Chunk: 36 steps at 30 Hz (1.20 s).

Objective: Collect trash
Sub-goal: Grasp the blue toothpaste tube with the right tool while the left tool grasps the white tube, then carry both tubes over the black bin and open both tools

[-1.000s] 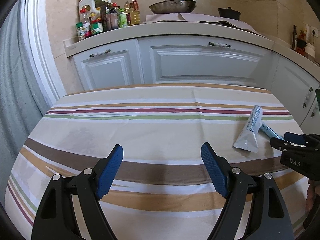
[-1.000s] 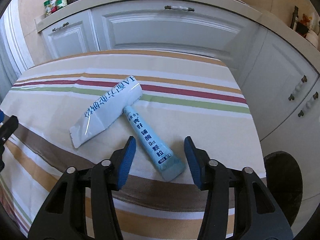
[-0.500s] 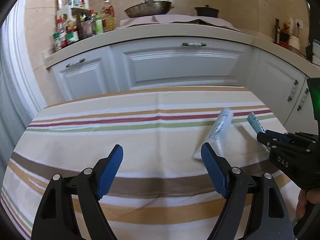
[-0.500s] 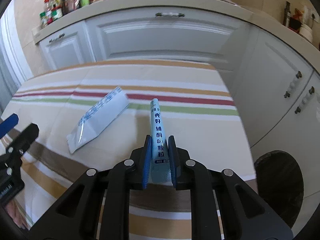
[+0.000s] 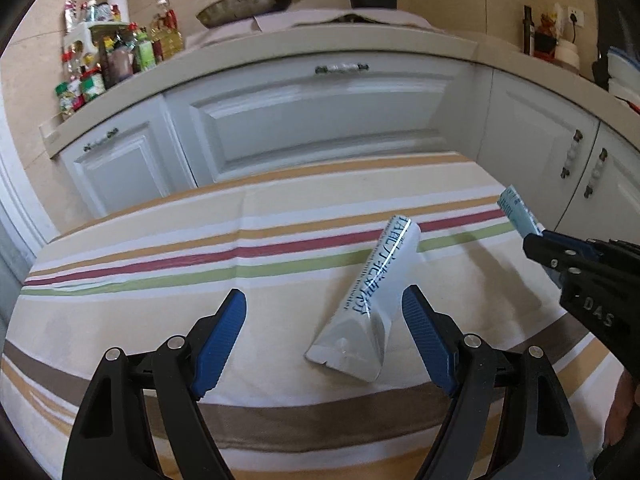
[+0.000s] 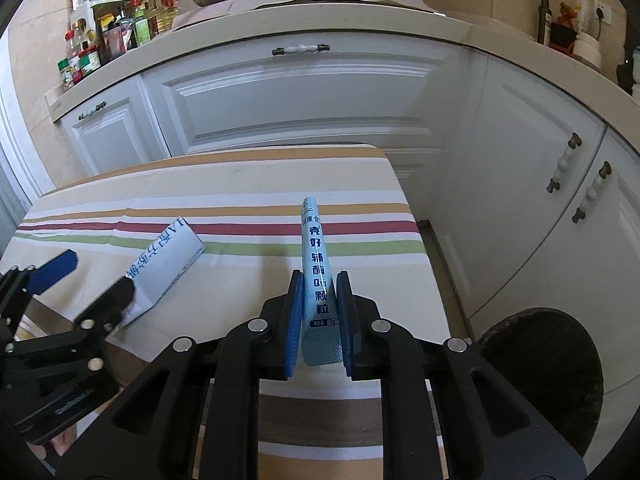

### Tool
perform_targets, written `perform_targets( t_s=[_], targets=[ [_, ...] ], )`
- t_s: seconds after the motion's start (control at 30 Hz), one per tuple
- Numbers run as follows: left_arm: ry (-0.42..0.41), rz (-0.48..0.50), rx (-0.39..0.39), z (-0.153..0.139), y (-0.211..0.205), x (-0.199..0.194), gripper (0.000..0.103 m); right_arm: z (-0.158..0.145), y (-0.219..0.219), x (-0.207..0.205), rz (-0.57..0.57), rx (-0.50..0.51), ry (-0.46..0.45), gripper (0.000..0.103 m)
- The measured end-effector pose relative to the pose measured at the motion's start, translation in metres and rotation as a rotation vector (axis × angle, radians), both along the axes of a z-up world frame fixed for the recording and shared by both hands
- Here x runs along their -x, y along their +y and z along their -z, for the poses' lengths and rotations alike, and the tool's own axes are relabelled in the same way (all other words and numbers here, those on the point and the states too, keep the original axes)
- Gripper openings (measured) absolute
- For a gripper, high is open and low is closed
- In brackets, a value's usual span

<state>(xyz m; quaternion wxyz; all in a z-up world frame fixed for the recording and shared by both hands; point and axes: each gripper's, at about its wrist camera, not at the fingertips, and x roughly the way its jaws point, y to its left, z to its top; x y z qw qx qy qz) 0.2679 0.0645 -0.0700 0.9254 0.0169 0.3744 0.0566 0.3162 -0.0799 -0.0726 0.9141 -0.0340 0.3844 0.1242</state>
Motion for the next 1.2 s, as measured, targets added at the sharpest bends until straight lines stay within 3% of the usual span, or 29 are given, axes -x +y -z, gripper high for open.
perform_targets(
  t_s=[0.27, 0.47, 0.5, 0.87, 1.2],
  targets=[
    [0.088, 0.034, 0.075, 0.012, 0.003, -0.019, 0.077, 0.001, -0.005, -0.001, 0.002, -0.016, 0.001, 0.016],
    [0.113, 0.06, 0.083, 0.016, -0.002, -0.022, 0.037, 0.002, -0.004, 0.0, 0.002, -0.019, 0.005, 0.016],
    [0.113, 0.067, 0.08, 0.016, -0.003, -0.021, 0.034, 0.002, -0.004, 0.0, 0.003, -0.018, 0.005, 0.016],
    [0.067, 0.052, 0.051, 0.009, -0.008, -0.006, 0.028, -0.003, -0.004, 0.016, 0.0, -0.03, -0.009, 0.016],
    [-0.01, 0.026, 0.055, -0.016, -0.012, 0.037, 0.027, -0.02, -0.012, 0.057, 0.001, -0.058, -0.045, 0.016]
  ],
)
